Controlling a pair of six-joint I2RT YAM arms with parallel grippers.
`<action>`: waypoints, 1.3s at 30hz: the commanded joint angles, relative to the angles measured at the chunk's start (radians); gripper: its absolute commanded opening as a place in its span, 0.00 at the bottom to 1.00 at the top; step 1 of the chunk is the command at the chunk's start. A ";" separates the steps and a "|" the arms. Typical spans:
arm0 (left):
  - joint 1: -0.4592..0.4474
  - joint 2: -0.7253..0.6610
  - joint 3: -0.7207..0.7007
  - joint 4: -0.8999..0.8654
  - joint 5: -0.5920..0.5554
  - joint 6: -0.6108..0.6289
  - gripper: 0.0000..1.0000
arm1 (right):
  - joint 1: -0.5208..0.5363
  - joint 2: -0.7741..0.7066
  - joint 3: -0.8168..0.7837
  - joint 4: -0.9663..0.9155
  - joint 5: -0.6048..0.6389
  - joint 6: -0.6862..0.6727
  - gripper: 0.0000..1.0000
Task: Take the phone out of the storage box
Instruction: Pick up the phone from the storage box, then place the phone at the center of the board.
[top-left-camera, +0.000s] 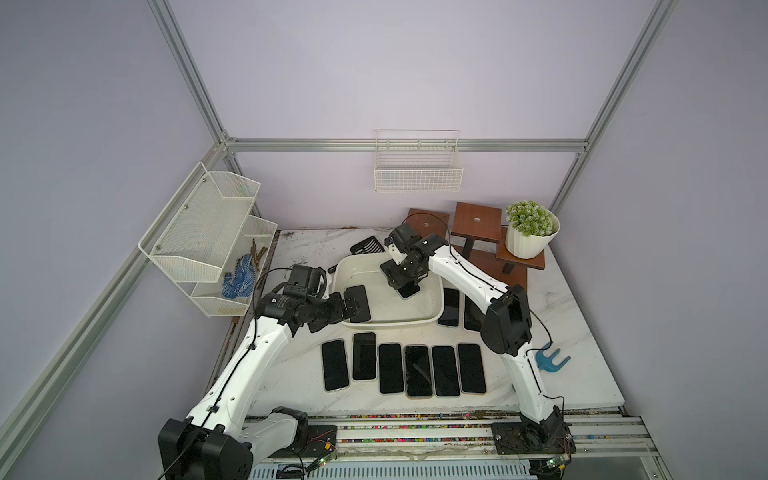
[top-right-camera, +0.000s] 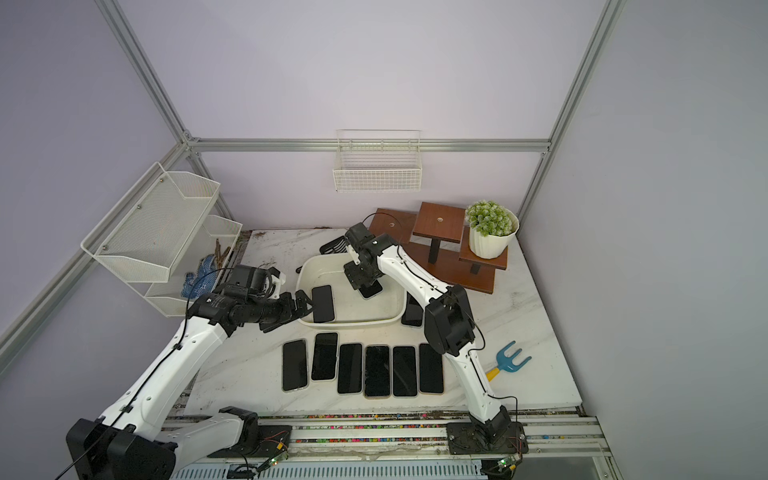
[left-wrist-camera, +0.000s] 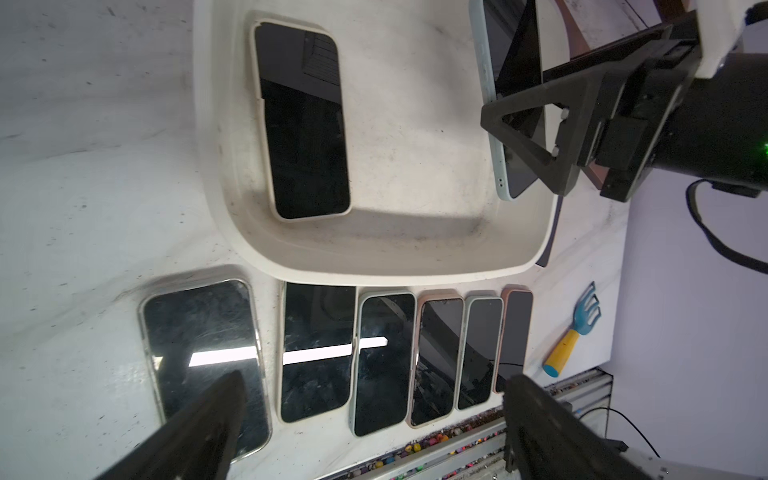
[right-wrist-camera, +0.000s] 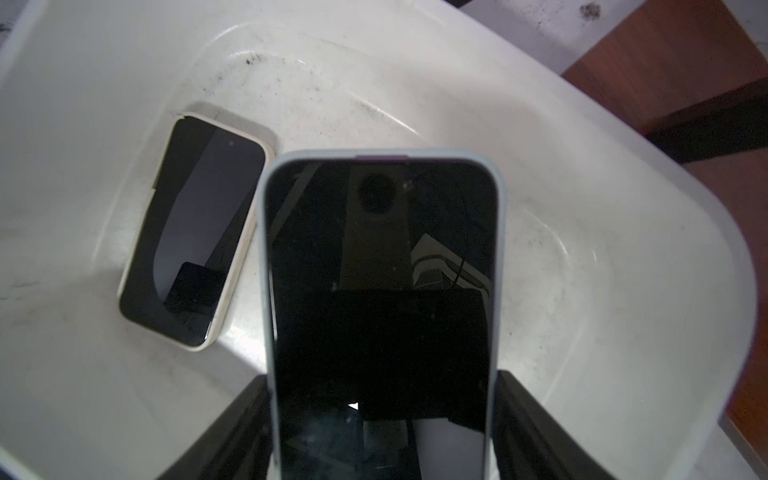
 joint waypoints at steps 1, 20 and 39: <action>-0.003 0.016 -0.017 0.139 0.144 -0.032 1.00 | -0.005 -0.150 -0.098 0.015 -0.005 0.055 0.37; -0.192 0.299 0.115 0.267 0.206 -0.034 1.00 | -0.223 -0.888 -1.006 0.148 0.075 0.173 0.37; -0.179 0.281 0.163 0.141 0.157 0.035 1.00 | -0.571 -0.598 -1.071 0.300 0.158 0.132 0.36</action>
